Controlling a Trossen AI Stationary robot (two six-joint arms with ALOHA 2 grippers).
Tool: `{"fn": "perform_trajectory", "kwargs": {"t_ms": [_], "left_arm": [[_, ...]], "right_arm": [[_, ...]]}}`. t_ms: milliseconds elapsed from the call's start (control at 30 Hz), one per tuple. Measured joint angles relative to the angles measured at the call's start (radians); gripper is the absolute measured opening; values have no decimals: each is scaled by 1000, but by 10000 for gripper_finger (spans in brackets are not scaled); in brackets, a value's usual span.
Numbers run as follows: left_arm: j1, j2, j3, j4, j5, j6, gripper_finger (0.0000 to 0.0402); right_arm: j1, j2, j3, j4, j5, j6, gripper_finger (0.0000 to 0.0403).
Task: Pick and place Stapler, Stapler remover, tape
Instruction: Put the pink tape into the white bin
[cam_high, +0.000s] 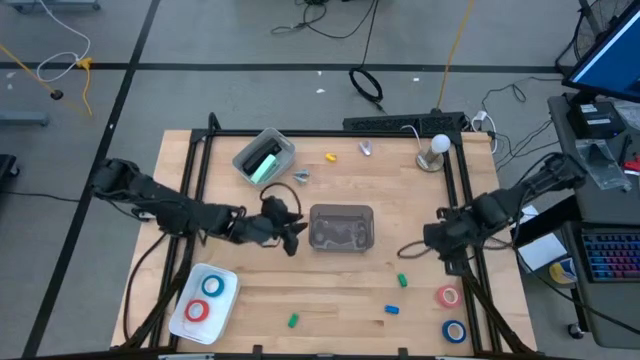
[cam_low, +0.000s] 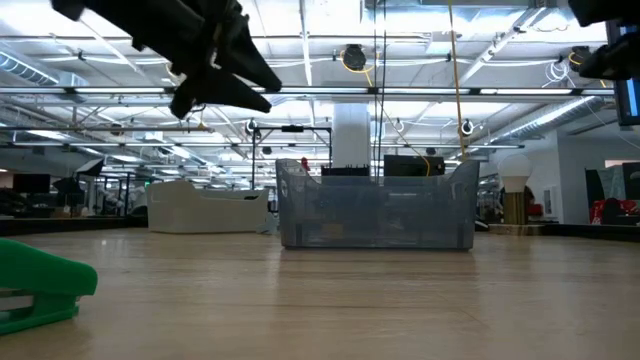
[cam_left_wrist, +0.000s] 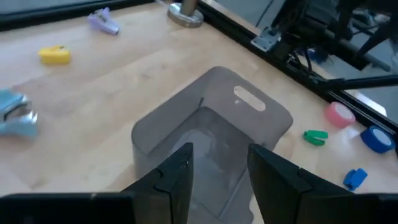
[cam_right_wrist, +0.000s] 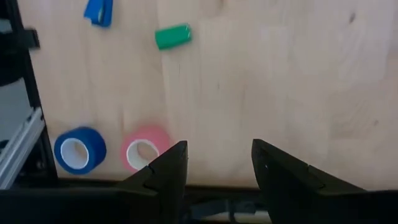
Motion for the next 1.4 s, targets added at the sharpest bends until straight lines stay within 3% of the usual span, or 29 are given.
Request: {"fn": "perform_trajectory", "kwargs": {"t_ms": [167, 500, 700, 933, 1400], "left_arm": [[45, 0, -10, 15, 52, 73, 150], [47, 0, -10, 13, 56, 93, 150], [44, 0, -10, 9, 105, 89, 150], [39, 0, -10, 9, 105, 74, 150], [39, 0, -10, 10, 103, 65, 150]], "right_arm": [[118, 20, -63, 31, 2, 186, 171], [305, 22, -239, 282, -20, 475, 171], [396, 31, -309, 435, -108, 553, 171], [465, 117, -324, 494, -103, 614, 171], [473, 311, -324, 544, -23, 655, 171]]}}
